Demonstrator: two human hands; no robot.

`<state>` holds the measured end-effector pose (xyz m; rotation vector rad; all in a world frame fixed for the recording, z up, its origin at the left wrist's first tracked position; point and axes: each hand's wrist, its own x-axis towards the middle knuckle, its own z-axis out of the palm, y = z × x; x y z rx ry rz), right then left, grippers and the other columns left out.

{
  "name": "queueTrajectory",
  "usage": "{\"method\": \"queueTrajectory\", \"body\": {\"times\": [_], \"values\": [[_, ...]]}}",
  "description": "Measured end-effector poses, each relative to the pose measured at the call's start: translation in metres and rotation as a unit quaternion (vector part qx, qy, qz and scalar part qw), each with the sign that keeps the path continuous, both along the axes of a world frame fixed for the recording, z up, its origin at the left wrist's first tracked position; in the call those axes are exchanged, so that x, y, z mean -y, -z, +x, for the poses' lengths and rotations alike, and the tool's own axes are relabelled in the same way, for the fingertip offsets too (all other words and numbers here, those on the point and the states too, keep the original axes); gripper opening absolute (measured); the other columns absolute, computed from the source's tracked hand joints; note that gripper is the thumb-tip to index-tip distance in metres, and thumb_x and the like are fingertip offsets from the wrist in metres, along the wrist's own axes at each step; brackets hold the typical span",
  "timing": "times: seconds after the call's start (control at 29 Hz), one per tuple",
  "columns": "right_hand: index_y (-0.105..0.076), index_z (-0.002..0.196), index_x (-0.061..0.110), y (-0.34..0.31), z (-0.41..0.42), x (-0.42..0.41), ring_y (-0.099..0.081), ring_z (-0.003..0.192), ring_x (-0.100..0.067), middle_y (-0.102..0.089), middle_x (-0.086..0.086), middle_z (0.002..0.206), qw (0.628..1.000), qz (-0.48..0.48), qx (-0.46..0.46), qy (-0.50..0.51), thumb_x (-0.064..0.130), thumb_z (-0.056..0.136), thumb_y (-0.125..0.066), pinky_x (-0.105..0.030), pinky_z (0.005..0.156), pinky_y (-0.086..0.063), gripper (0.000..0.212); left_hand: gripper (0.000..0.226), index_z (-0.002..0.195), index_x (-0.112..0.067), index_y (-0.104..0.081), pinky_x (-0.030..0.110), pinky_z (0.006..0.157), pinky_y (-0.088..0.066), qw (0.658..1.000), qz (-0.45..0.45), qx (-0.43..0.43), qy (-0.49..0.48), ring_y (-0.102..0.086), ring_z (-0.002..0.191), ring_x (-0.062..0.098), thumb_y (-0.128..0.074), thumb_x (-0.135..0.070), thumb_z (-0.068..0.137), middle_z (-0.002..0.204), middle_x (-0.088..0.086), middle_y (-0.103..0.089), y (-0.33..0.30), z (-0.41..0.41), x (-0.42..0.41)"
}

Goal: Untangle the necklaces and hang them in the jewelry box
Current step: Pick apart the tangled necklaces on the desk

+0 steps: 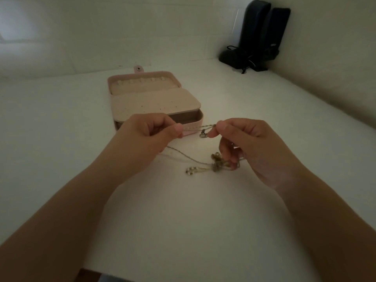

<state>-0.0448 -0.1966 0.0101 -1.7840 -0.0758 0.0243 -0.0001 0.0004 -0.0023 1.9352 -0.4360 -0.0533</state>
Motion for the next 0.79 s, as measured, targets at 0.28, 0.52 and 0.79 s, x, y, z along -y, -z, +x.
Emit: {"method": "queueTrajectory", "body": {"times": [0.28, 0.52, 0.79], "values": [[-0.071, 0.08, 0.03, 0.007, 0.004, 0.009, -0.051, 0.049, -0.005, -0.068, 0.005, 0.064, 0.973, -0.221, 0.03, 0.064, 0.033, 0.083, -0.063, -0.017, 0.053, -0.043, 0.01, 0.013, 0.077, -0.034, -0.055, 0.017, 0.056, -0.039, 0.986, 0.117, 0.11, -0.042, -0.048, 0.053, 0.002, -0.056, -0.024, 0.085, 0.065, -0.012, -0.057, 0.008, -0.001, 0.001], [-0.07, 0.091, 0.021, 0.007, 0.007, 0.007, -0.04, 0.036, -0.006, -0.065, 0.005, 0.064, 0.989, -0.115, -0.026, 0.083, 0.021, 0.092, -0.052, -0.015, 0.037, -0.032, 0.018, 0.023, 0.088, -0.034, -0.054, 0.031, 0.077, -0.047, 0.953, 0.191, 0.218, 0.087, -0.055, 0.088, 0.009, -0.053, -0.013, 0.078, 0.104, -0.02, -0.047, 0.012, -0.005, 0.003], [-0.066, 0.104, 0.022, 0.008, 0.008, 0.009, -0.036, 0.037, -0.006, -0.073, 0.003, 0.092, 0.995, -0.072, -0.03, 0.061, 0.013, 0.094, -0.048, -0.017, 0.035, -0.031, 0.022, 0.025, 0.085, -0.037, -0.063, 0.021, 0.079, -0.044, 0.932, 0.24, 0.192, 0.192, -0.047, 0.09, -0.003, -0.061, -0.056, 0.068, 0.089, -0.021, -0.052, 0.013, -0.007, 0.01]]}}
